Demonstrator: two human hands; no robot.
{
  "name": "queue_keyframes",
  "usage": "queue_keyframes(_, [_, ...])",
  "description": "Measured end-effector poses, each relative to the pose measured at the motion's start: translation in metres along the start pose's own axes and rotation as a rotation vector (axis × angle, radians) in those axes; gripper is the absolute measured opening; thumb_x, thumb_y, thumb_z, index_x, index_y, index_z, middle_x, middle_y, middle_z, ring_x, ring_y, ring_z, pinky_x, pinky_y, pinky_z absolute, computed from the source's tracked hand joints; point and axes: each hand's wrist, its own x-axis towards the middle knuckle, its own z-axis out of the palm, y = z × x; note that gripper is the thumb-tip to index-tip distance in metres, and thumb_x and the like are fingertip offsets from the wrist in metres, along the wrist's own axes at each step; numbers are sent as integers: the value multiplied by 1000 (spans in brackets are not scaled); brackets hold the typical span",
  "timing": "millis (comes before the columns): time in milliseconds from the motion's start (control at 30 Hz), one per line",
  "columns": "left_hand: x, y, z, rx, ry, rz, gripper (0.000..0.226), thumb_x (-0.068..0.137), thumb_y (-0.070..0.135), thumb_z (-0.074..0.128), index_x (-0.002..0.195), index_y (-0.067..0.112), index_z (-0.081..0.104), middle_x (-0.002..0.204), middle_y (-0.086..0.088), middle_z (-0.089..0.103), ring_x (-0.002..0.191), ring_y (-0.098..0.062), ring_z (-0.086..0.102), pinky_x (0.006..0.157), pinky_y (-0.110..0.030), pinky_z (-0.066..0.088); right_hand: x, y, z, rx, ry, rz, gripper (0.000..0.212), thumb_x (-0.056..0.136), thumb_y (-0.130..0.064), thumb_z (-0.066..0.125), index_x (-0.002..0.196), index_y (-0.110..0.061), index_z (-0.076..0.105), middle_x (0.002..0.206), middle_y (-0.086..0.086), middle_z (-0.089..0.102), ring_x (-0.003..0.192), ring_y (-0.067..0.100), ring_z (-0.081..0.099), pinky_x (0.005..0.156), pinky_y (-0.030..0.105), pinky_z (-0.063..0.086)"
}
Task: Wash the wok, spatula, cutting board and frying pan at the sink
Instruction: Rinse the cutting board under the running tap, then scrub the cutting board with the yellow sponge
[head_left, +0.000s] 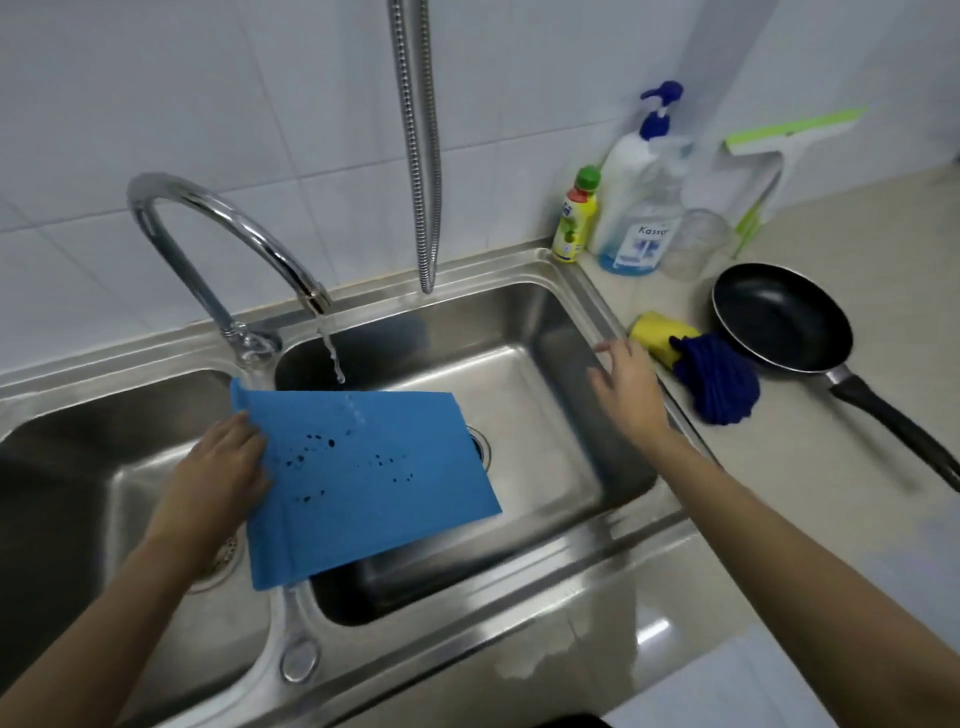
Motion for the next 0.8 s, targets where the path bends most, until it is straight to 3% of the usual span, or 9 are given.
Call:
queue_keyframes(67, [0,1,1,24,32,11,43,75,29,38,75,-3,67,87,-24,66,92,-41,65,90,-42,40,37,14,-8,-140,-12,25,39,81,-6,61,119,1,56,121,25,50,113,41,47,97,43,38])
queue_keyframes(200, [3,-8,9,30,25,12,43,77,29,46,84,-5,70,99,-24,67,105,-41,61,95,-48,46,92,29,-11,-408,-231,254,43,90,-12,49,132,-6,44,137,28,36,129,43,33,107,48,30])
queue_keyframes(267, [3,-13,15,13,20,14,44,80,30,44,85,-6,70,102,-25,67,110,-42,59,96,-53,46,107,31,-14,-505,-364,407,47,89,-18,50,132,-5,37,138,26,38,128,43,35,104,50,32])
queue_keyframes(367, [3,-12,17,2,41,21,49,82,33,40,86,-6,70,104,-24,67,112,-41,58,96,-52,47,123,35,-20,-627,-473,372,50,90,-25,49,133,-3,36,134,23,43,123,39,44,99,47,37])
queue_keyframes(433, [3,-8,12,1,40,3,38,82,27,51,87,-6,70,105,-23,67,113,-41,59,94,-53,49,127,35,-17,-666,-416,301,46,93,-24,46,131,0,39,131,26,43,119,41,45,98,47,38])
queue_keyframes(500, [4,-2,7,-11,57,-21,21,76,11,75,86,-6,69,104,-24,67,112,-42,60,90,-54,51,125,34,-10,-617,-246,172,41,93,-19,47,126,5,43,124,32,44,113,46,46,94,51,39])
queue_keyframes(533, [4,1,5,-19,42,-41,24,68,3,82,86,-6,69,103,-24,67,111,-42,61,88,-53,52,123,33,-6,-567,-137,77,41,92,-16,50,124,7,44,118,36,45,107,48,47,90,53,40])
queue_keyframes(667, [3,3,3,-9,-2,-70,29,64,1,84,88,-4,69,105,-20,68,114,-39,61,93,-49,51,117,4,7,-413,105,-240,49,85,-21,48,128,2,44,100,37,49,86,49,50,72,50,39])
queue_keyframes(800, [2,3,1,9,-26,-81,27,68,4,81,92,-2,70,107,-20,69,118,-37,59,102,-46,44,112,-17,13,-269,122,-228,57,80,-33,35,125,-2,48,98,33,48,86,46,48,73,51,41])
